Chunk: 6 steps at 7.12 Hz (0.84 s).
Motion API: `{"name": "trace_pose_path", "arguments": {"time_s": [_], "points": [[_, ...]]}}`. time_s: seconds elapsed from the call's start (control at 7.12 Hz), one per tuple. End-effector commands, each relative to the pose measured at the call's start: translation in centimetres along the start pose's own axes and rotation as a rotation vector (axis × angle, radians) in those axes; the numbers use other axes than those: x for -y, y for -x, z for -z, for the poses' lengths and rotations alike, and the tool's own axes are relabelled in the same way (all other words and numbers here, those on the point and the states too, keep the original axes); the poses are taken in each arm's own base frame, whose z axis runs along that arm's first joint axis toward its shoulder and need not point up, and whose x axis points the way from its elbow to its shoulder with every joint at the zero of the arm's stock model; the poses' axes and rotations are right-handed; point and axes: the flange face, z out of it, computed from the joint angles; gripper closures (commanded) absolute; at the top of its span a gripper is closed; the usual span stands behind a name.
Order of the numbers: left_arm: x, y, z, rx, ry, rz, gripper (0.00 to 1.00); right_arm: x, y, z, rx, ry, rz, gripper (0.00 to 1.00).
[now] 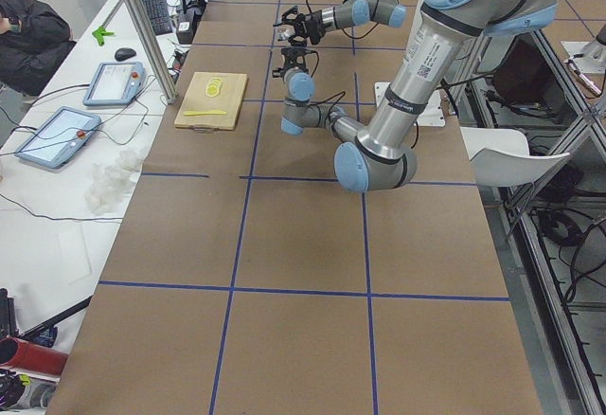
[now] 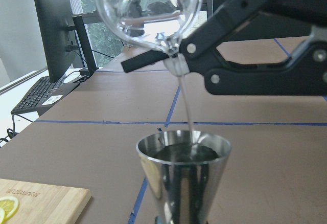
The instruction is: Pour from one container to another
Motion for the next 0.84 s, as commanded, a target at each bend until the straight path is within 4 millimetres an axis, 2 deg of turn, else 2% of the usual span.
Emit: {"name": "trace_pose_path", "arguments": {"time_s": [0.0, 0.42, 0.7], "points": [[0.0, 0.0, 0.0, 0.000, 0.000, 0.000, 1.00, 0.4, 0.1, 0.0, -0.006, 0.000, 0.013, 1.00], [-0.1, 0.1, 0.1, 0.002, 0.001, 0.000, 1.00, 1.0, -0.9, 0.5, -0.004, -0.018, -0.016, 1.00], [-0.3, 0.1, 0.2, 0.002, 0.005, 0.001, 1.00, 0.8, -2.6, 1.2, 0.007, -0.034, -0.066, 1.00]]}}
